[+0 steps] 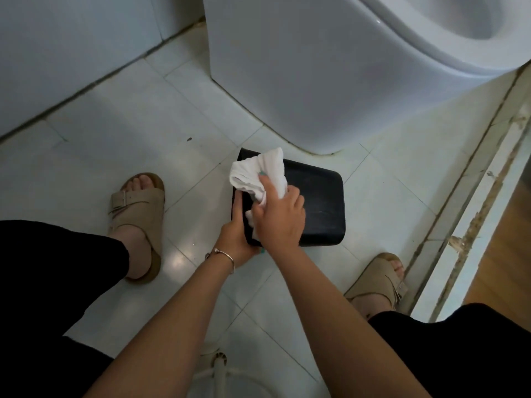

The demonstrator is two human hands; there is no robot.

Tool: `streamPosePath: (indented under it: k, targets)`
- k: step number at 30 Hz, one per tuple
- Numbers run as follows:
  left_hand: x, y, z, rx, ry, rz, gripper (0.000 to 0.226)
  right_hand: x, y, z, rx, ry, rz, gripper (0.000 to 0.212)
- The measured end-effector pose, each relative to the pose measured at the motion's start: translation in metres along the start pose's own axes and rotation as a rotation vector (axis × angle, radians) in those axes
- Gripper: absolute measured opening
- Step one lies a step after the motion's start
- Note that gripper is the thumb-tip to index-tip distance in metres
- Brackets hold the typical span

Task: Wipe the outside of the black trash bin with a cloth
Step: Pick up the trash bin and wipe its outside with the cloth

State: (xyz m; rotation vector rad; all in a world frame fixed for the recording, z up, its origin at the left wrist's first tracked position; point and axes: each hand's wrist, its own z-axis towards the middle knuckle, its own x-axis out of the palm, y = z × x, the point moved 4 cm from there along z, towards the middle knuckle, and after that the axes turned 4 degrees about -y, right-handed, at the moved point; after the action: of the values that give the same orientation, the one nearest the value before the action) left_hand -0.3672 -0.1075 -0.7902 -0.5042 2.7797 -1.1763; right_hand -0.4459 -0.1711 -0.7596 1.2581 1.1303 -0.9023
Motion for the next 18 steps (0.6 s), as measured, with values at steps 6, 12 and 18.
streamPosePath:
  k: [6,12,18]
  targets:
    - [-0.003,0.005,-0.001,0.309,-0.082,0.485,0.127,-0.001,-0.018,0.028,0.181,-0.044,-0.036,0.055]
    - [-0.003,0.008,0.002,0.265,-0.081,0.524,0.092,0.002,-0.013,-0.034,0.009,-0.062,-0.029,0.059]
    - [-0.001,0.005,0.005,0.296,-0.178,0.544,0.098,0.006,-0.002,-0.012,0.062,-0.045,-0.043,0.056]
